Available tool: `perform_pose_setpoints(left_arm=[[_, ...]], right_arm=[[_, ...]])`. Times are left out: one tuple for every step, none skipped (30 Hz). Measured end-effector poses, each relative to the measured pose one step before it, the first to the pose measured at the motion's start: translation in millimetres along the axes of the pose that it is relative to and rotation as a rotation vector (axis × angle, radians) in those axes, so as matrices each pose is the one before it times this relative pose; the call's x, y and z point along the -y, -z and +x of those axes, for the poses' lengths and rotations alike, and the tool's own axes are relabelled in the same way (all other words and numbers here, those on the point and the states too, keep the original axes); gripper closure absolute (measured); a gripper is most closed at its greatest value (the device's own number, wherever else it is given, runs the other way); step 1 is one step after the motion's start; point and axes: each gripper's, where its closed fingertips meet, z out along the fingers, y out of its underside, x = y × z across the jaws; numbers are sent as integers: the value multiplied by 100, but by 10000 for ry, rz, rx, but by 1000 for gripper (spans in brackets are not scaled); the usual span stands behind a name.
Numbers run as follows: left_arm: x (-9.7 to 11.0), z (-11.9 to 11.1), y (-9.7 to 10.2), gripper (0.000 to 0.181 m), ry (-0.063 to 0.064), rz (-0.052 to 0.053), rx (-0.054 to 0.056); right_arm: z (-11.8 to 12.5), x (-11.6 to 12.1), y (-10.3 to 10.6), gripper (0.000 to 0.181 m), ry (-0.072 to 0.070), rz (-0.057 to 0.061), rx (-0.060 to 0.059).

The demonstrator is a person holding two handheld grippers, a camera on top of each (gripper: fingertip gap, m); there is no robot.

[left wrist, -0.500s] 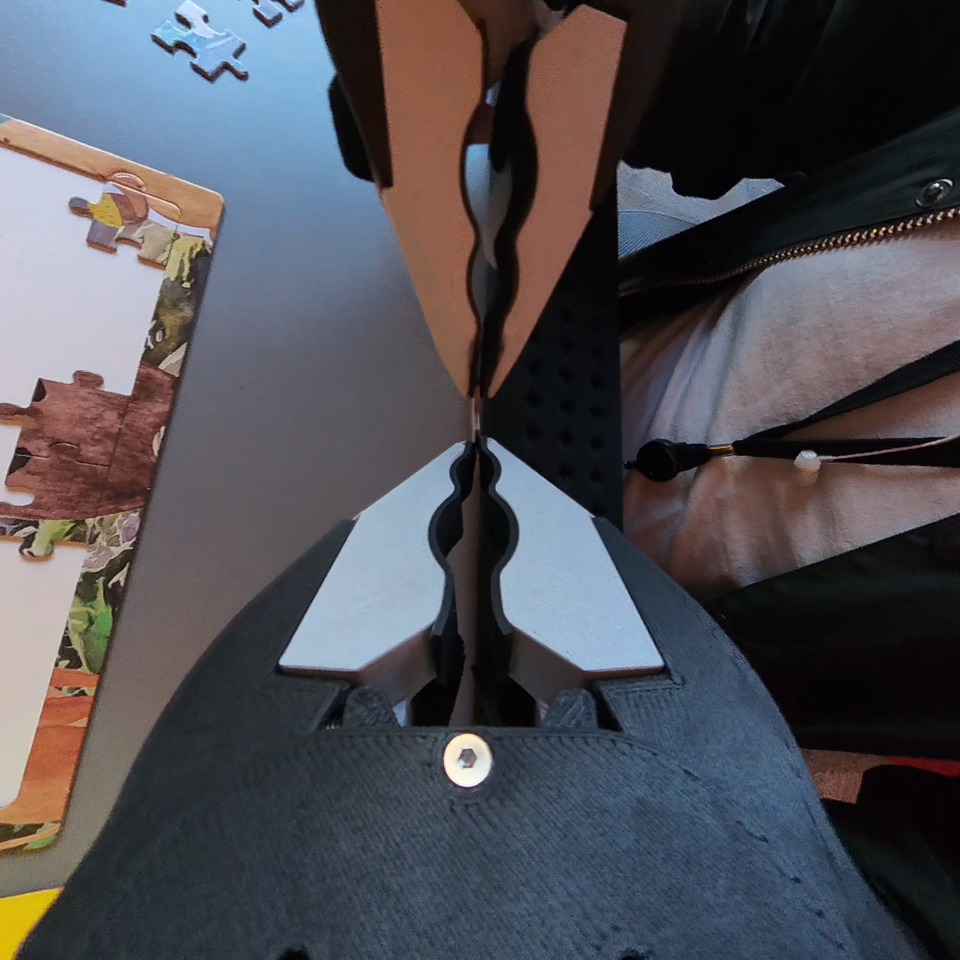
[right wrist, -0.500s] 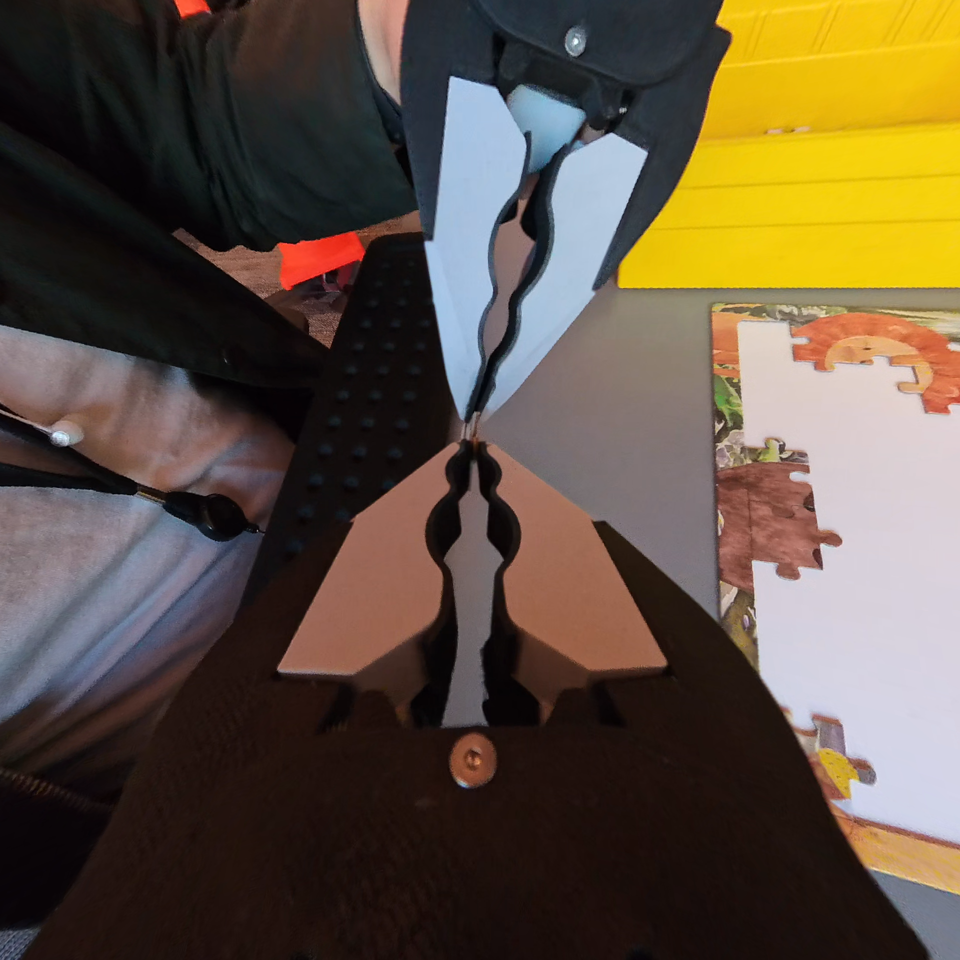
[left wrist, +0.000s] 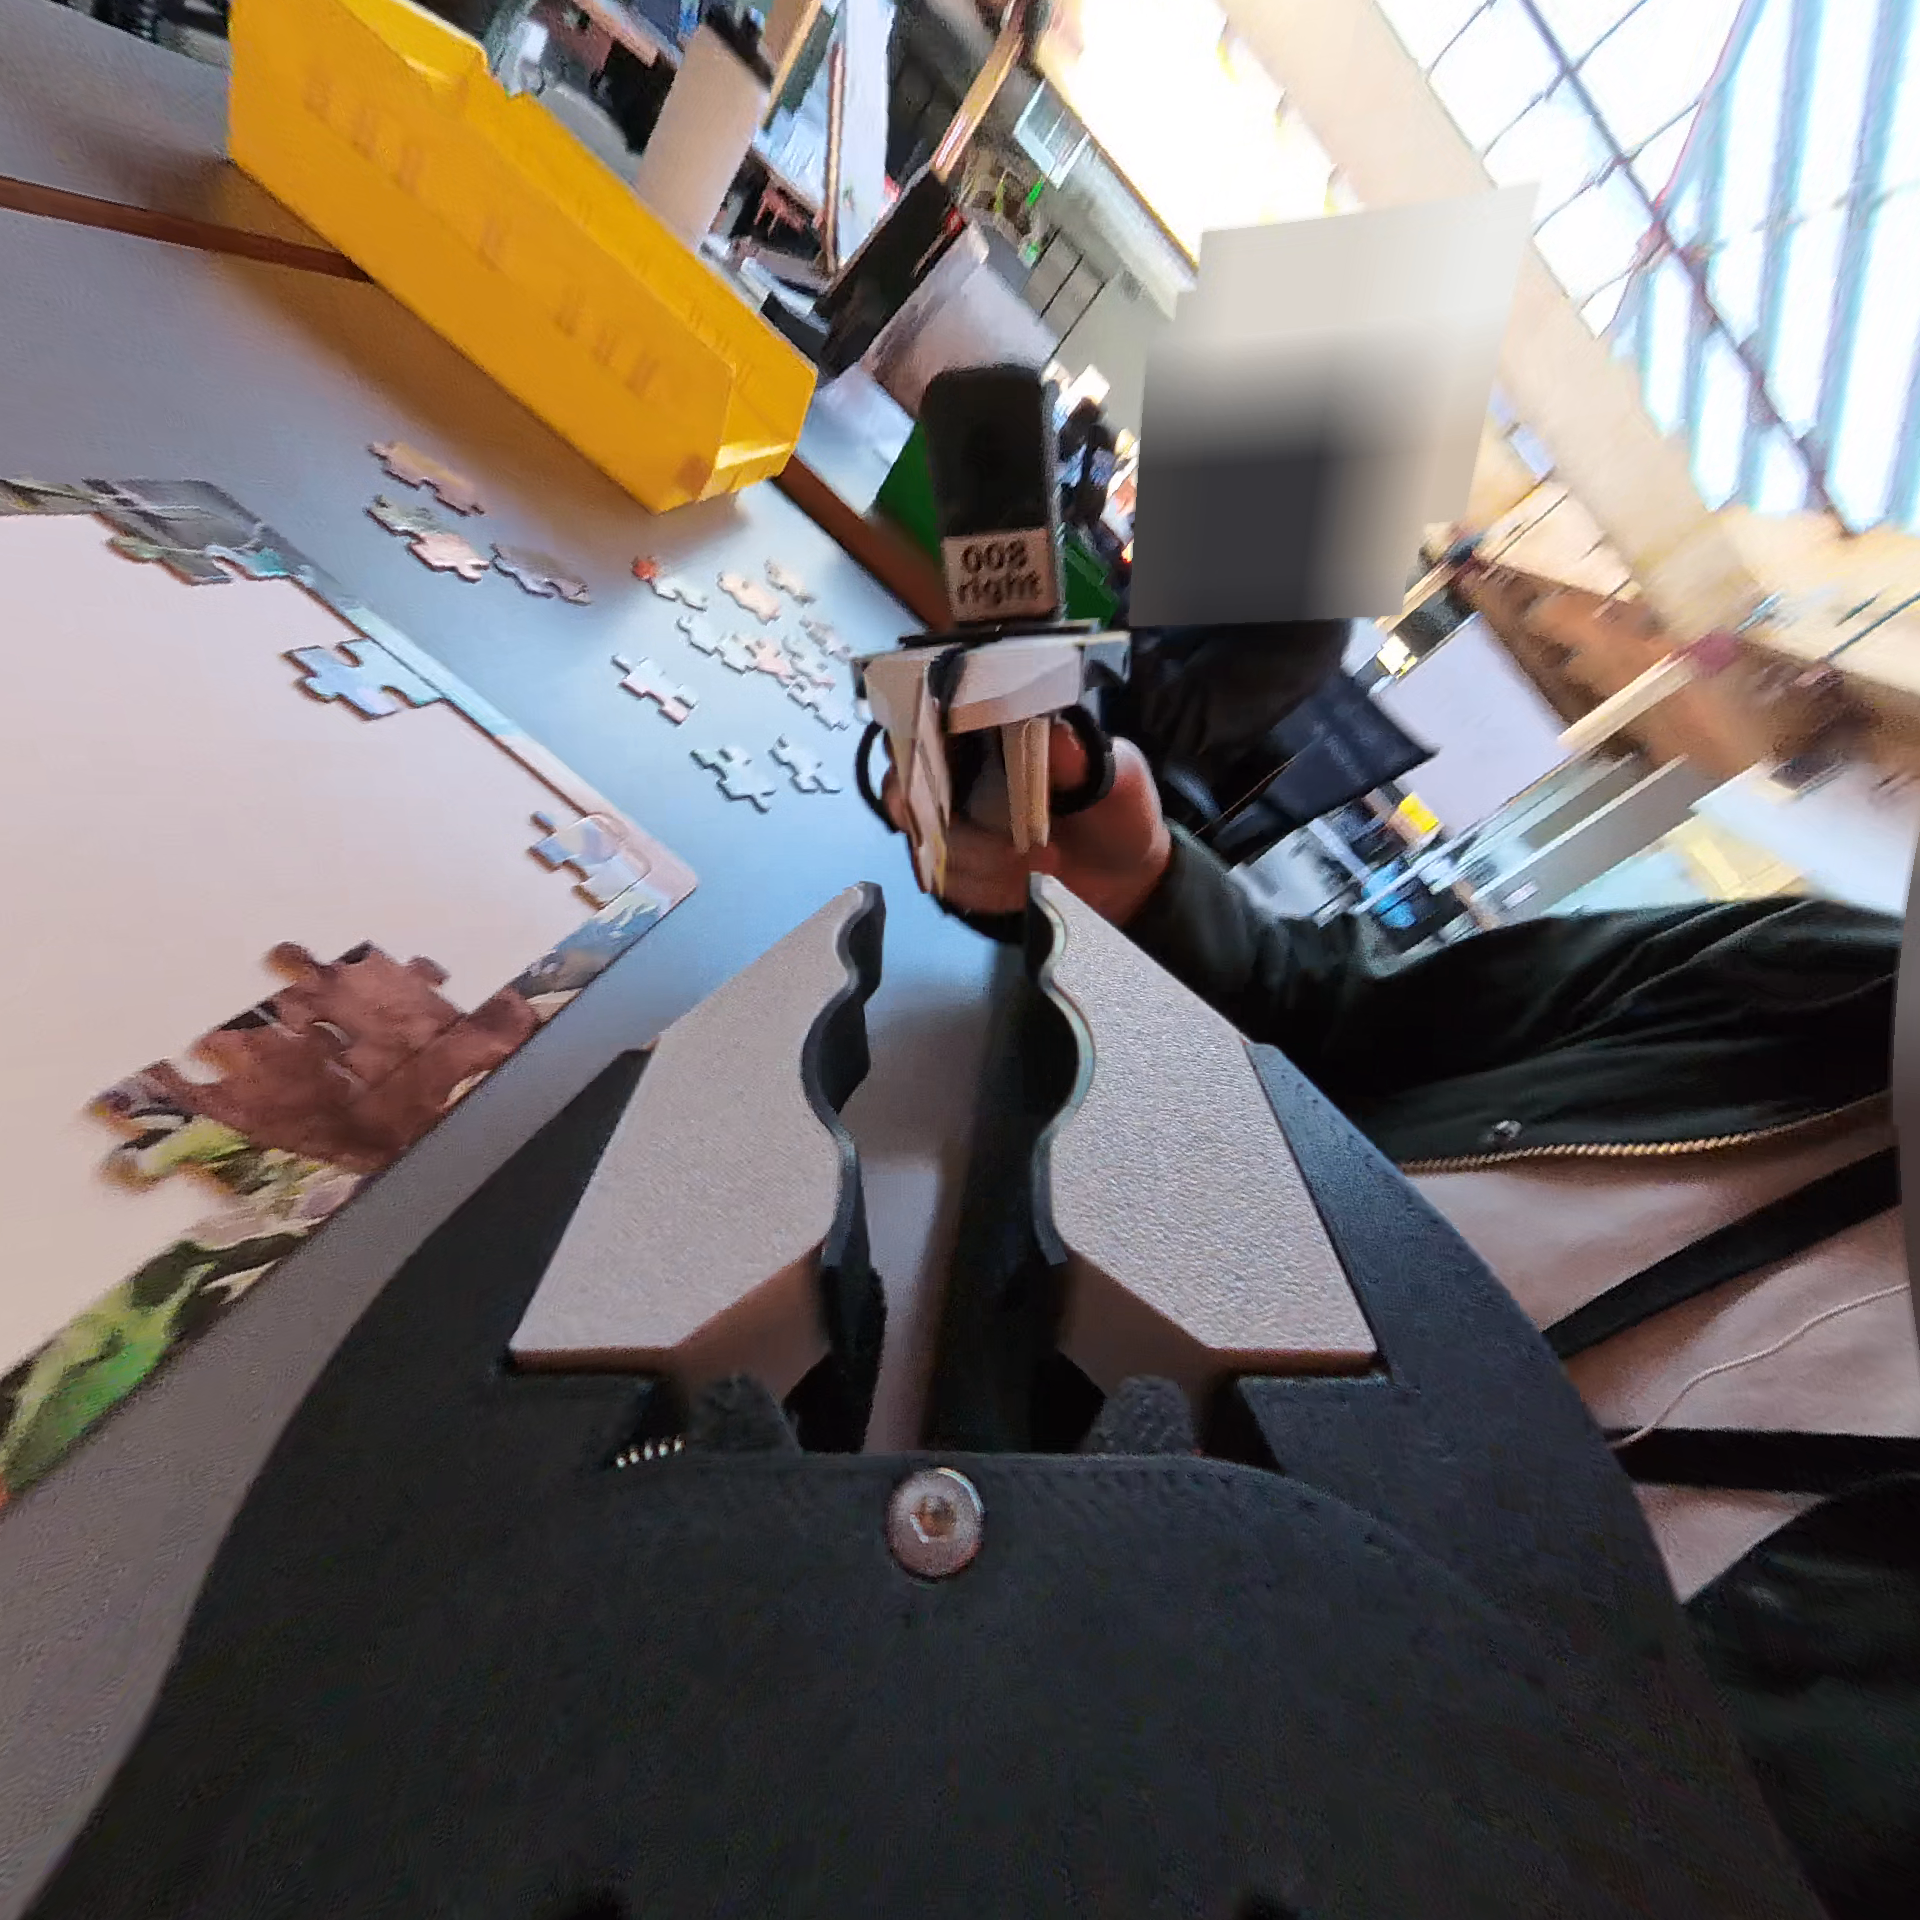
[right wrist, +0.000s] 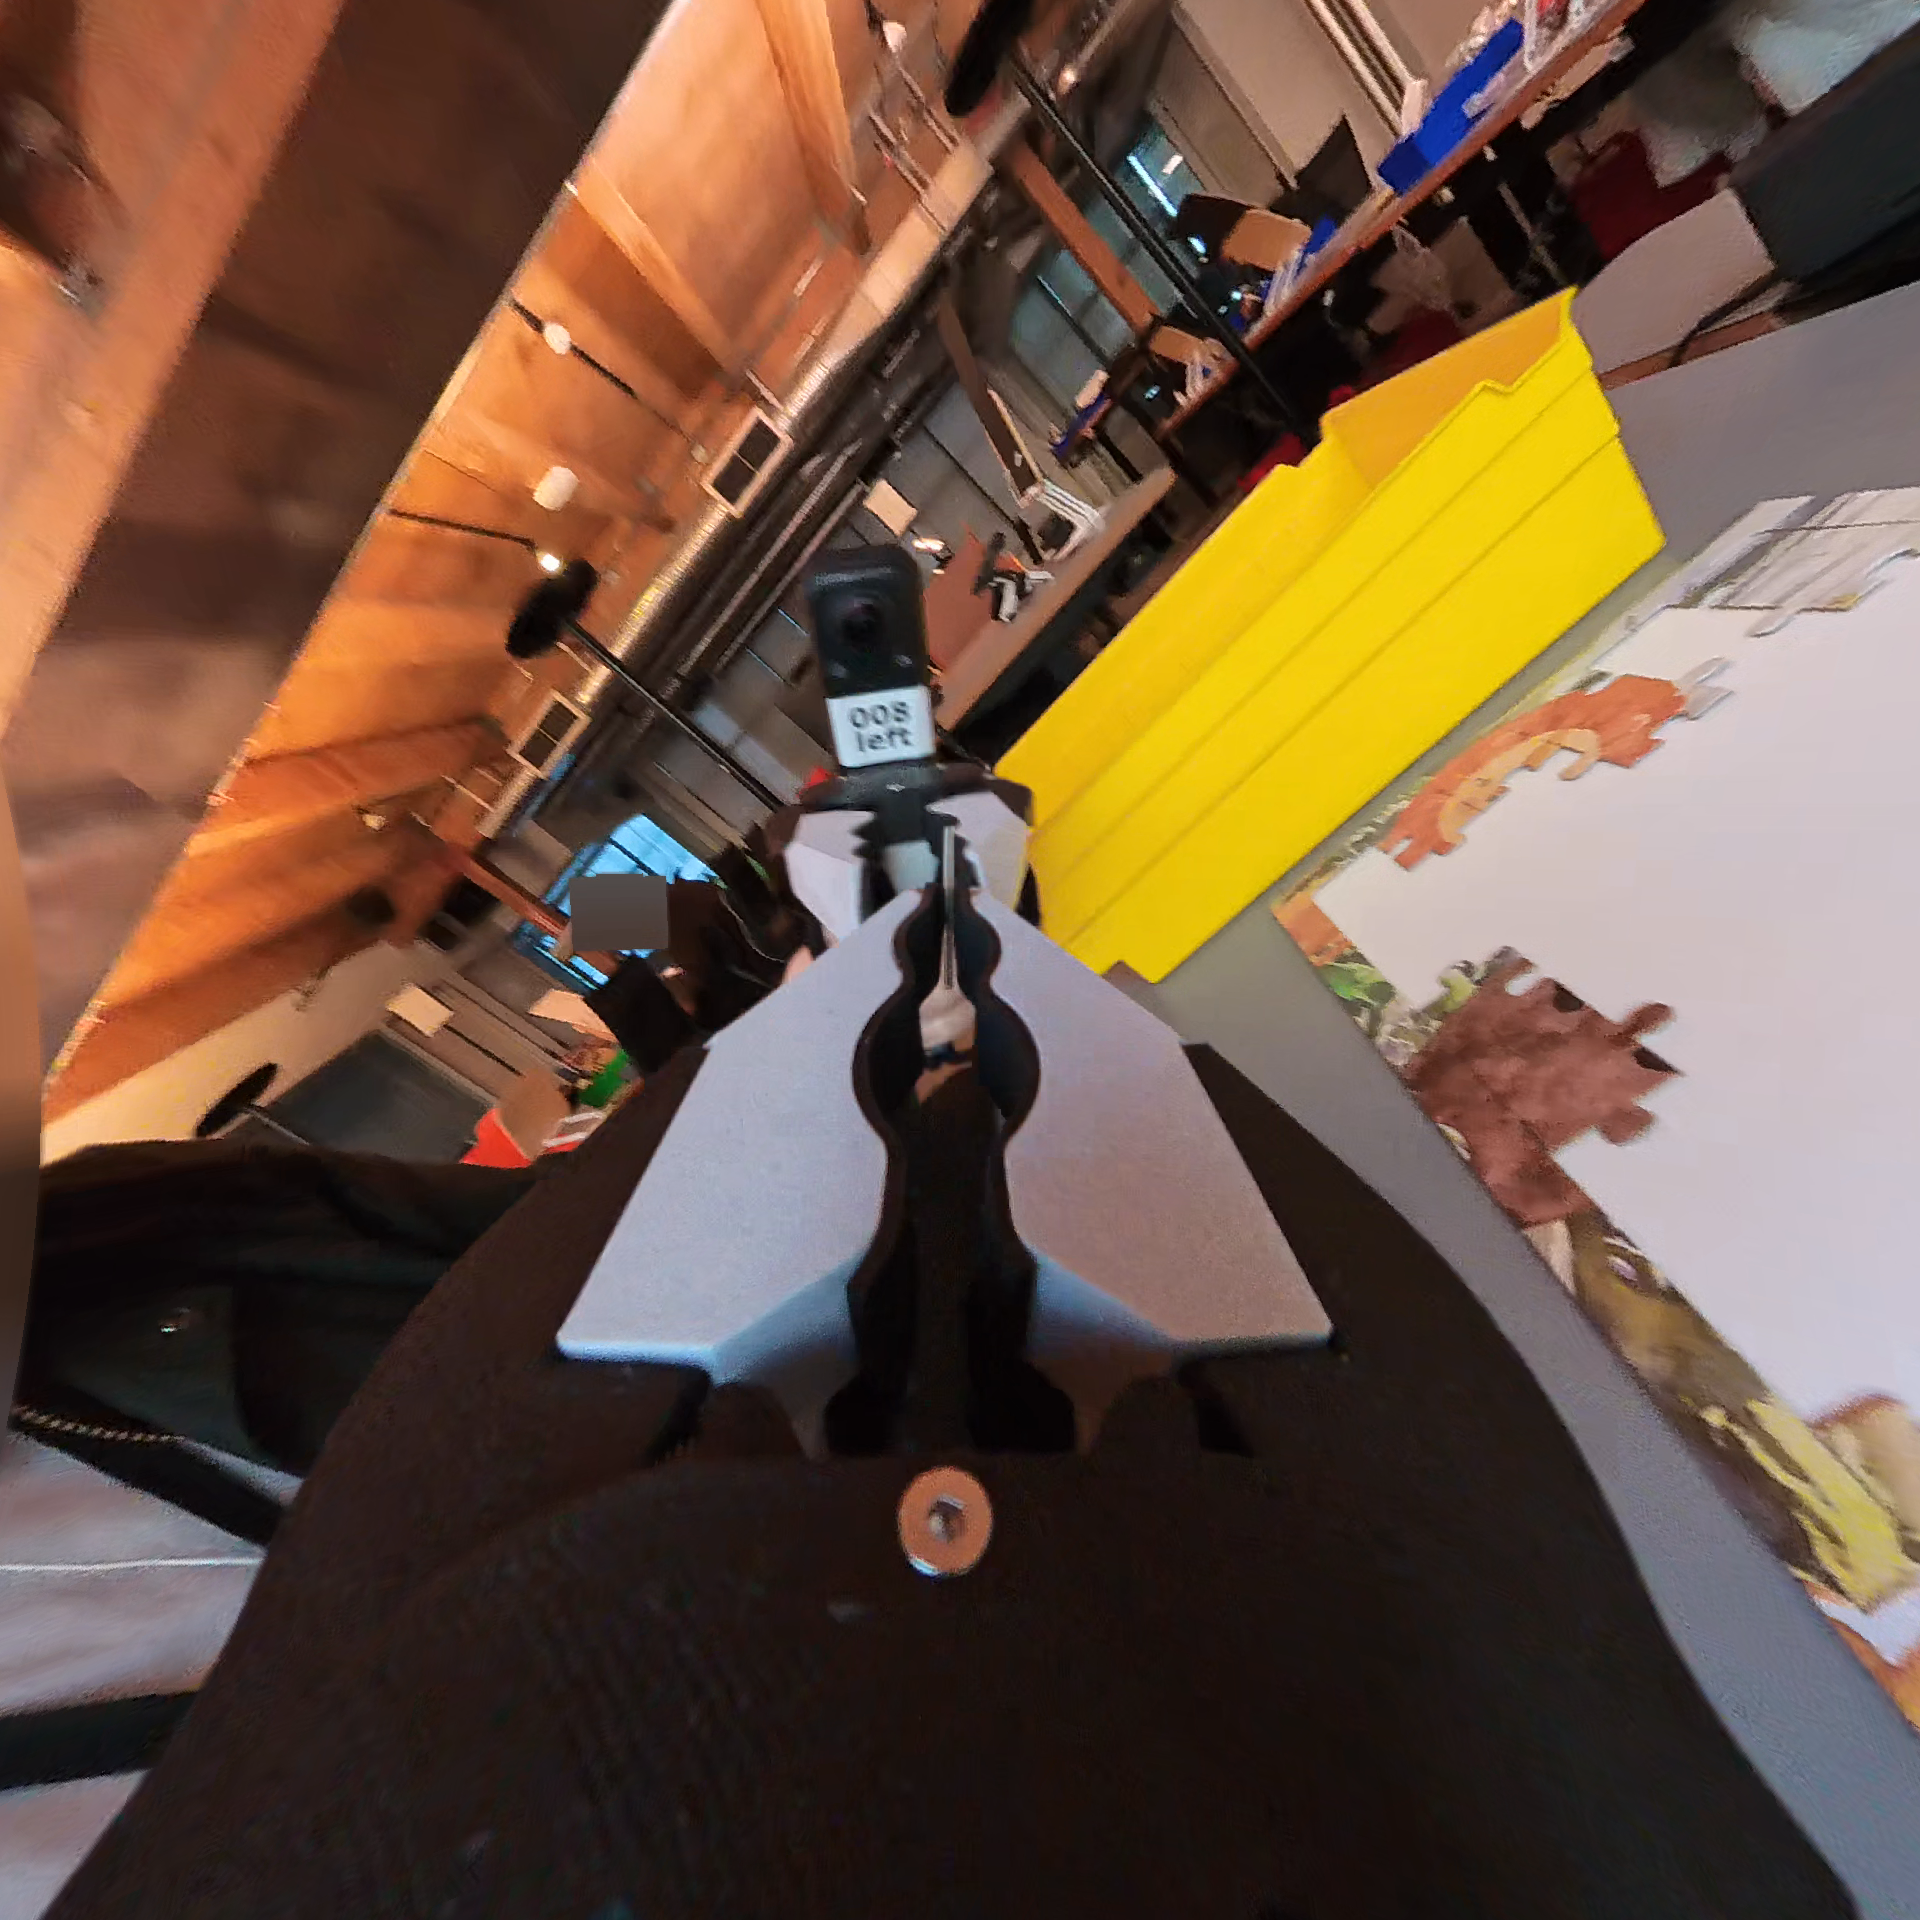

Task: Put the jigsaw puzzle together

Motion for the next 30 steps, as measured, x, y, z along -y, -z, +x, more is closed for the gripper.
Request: perform_pose_setpoints(left_arm=[[-48,-216,-228,158,322,157,-77],[-45,-193,-216,158,269,99,-73],[39,161,-192,161,168,135,-263],[10,308,-156,169,151,85,-325],[-20,142,-113,177,138,44,-205],[-106,-167,-49,181,70,-37,21],[-118,-272,21,181,22,-58,122],[-106,-179,70,181,102,-69,79],[-168,-137,85,181,178,-128,56],[-268,-255,75,181,154,-202,168],[-376,-411,72,181,78,-271,311],[-396,-330,51,181,45,-287,278],[-341,-156,13,181,74,-252,172],[-286,22,-21,181,128,-231,45],[-261,149,-45,181,139,-204,-57],[-291,142,-88,181,138,-219,-74],[-328,104,-109,181,110,-227,-51],[-282,45,-103,181,60,-176,-17],[-260,2,-101,181,42,-146,12],[-259,5,-104,181,34,-135,3],[-216,36,-96,181,22,-104,-20],[-161,23,-74,181,16,-64,-13],[-137,-76,-22,181,34,-49,27],[-135,-37,-26,181,37,-46,-15],[-117,-2,-57,181,50,-43,-44],[-31,-17,-31,181,52,14,-30],[-3,-46,-5,181,43,10,1],[-26,-109,-3,181,2,-23,54],[-11,-97,16,181,-24,-15,69],[2,-26,29,181,-20,-5,26]], right_arm=[[-8,-29,-71,181,-102,73,75],[48,-43,-58,181,-31,52,-5],[-38,-10,-46,181,-44,57,36],[-12,-10,-37,181,-76,44,33],[-28,-72,-34,181,-49,-8,50],[-31,-74,-16,181,-25,-26,49],[64,-108,-2,181,103,-81,-39],[49,-196,-8,181,387,-229,-87],[92,-267,19,178,746,-396,-232],[70,-148,-2,163,1149,-409,-378],[52,19,-17,147,1438,-362,-516],[-209,-41,-5,139,1671,-453,-426],[-473,-169,-35,138,1780,-558,-272],[-459,-303,-103,136,1752,-644,-251],[-496,-597,-206,135,1662,-820,-158],[-400,-718,-296,135,1443,-881,-136],[-572,-635,-353,134,1171,-774,40],[-477,-460,-343,134,850,-620,58],[-299,-182,-267,134,576,-376,8],[-266,3,-204,136,338,-169,42],[-205,43,-127,142,140,-79,47],[-187,3,-93,149,59,-53,51],[-155,-98,-77,149,-2,-50,31],[-174,-7,-28,149,-100,31,81],[-119,-28,9,149,-174,45,71],[-18,-20,0,149,-169,66,6],[-37,-31,18,149,-125,48,14],[-3,0,40,148,-67,48,-24],[9,44,67,148,-39,70,-33],[-58,52,70,150,-57,56,27]])
